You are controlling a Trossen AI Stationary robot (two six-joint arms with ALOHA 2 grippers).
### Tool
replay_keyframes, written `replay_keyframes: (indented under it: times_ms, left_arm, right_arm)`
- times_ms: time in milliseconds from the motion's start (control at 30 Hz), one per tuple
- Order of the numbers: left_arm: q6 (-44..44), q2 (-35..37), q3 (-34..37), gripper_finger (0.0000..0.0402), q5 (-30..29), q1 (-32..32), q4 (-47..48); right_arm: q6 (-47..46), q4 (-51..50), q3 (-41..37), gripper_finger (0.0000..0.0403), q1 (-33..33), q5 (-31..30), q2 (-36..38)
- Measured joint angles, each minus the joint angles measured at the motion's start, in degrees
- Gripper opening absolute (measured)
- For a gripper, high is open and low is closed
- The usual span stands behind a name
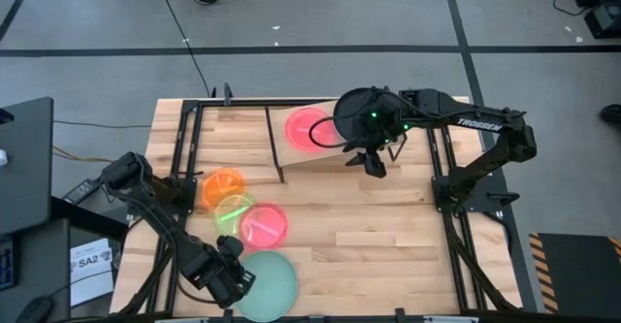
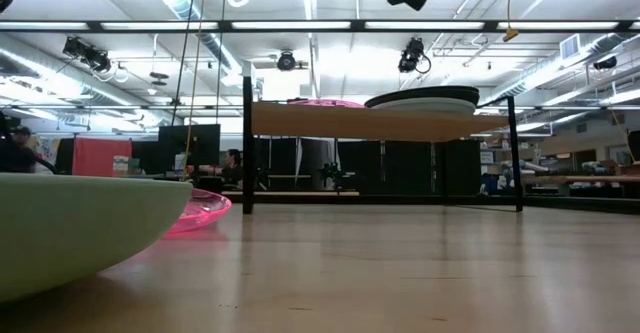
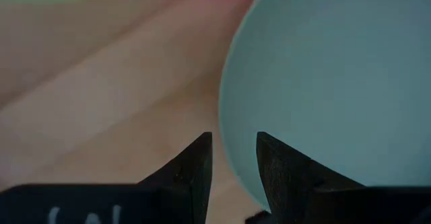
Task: Place and stack plates onto a shelf
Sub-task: Stack the large light blue plate on top of the large black plate on the shelf
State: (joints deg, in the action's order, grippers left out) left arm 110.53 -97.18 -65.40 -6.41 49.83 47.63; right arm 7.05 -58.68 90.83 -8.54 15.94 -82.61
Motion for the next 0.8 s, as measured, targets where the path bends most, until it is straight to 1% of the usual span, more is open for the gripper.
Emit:
replay_keyframes:
  times_ms: [167,300,533,700,800]
  left_arm:
    - [1.4,0.0,5.9,0.0123,0.3,0.3,-10.3]
    - [1.4,0.0,8.6,0.0123,0.3,0.3,-13.6]
    - [1.3,0.0,9.6,0.0123,0.3,0.3,-16.1]
    - [0.3,0.0,9.6,0.0123,0.3,0.3,-20.4]
    - [-1.8,0.0,9.6,0.0123,0.0,0.3,-23.0]
  right_arm:
    - [0.0,0.1,0.0,0.0197,0.6,0.0,0.0]
    - [0.0,0.1,0.0,0.0197,0.6,-0.2,0.0]
    - [0.0,0.1,0.0,0.0197,0.6,-3.0,0.0]
    - [0.0,0.1,0.0,0.0197,0.6,-3.0,0.0]
    - [0.0,0.1,0.0,0.0197,0.6,-3.0,0.0]
